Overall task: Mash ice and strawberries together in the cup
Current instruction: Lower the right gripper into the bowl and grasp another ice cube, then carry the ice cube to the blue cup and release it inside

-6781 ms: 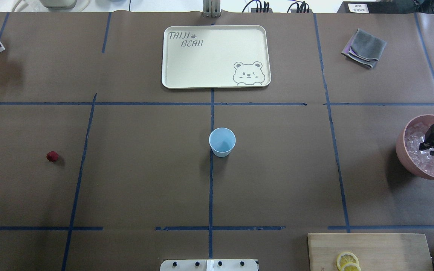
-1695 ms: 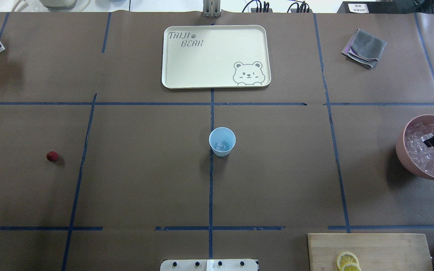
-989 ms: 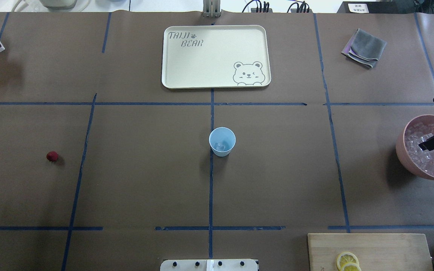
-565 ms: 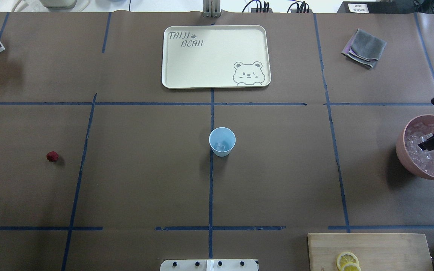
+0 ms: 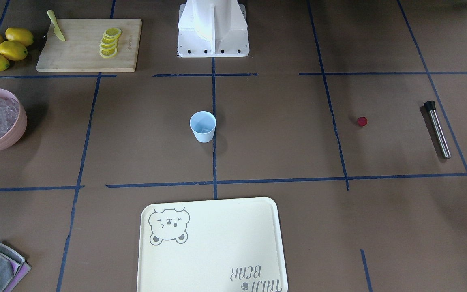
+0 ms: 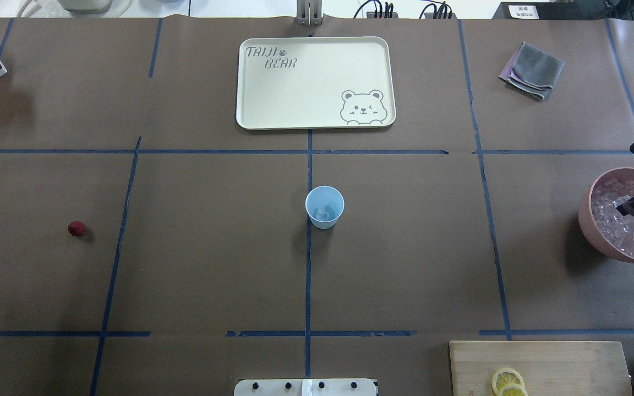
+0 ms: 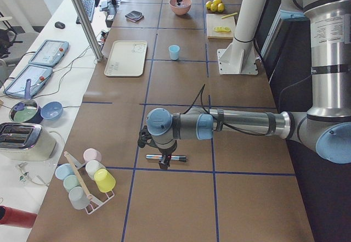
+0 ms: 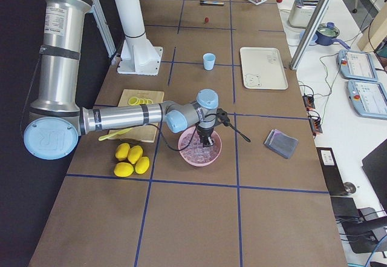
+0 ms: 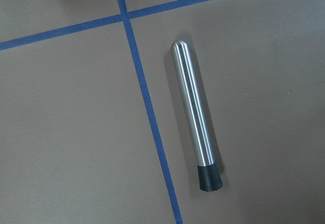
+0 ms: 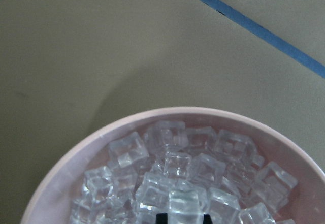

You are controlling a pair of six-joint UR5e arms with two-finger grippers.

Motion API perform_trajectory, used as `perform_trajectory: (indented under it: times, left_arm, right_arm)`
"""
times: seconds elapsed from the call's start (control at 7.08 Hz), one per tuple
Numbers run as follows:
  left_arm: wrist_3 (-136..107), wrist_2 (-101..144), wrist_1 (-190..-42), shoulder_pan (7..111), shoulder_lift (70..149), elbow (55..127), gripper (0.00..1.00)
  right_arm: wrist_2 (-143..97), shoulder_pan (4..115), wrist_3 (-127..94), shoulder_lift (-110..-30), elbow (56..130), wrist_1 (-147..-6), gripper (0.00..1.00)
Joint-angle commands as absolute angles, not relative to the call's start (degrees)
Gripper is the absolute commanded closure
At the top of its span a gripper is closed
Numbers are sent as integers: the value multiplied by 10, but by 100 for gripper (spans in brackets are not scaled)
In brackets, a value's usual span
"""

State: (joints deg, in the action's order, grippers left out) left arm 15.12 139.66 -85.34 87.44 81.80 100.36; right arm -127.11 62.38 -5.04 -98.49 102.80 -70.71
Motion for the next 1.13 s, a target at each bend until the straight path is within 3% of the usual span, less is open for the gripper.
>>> perform_trajectory:
  times: [0.0,0.14,0.57,0.99]
  left_arm:
    - [151,1397,-853,875,817,1005,0]
    - [151,1397,-853,875,811,1009,0]
    - [151,1413,-853,874,811,1010,0]
    - [150,1433,-853,874,810,1010,0]
  right_arm:
    - [-1288,641,-61,-983,1075,-715,100]
    - [-1303,641,-116,-982,1099,-715,100]
    - [-1357,603,-426,-878,1120,-714,99]
    - [-1271,445,-724,-719,1098,-715,99]
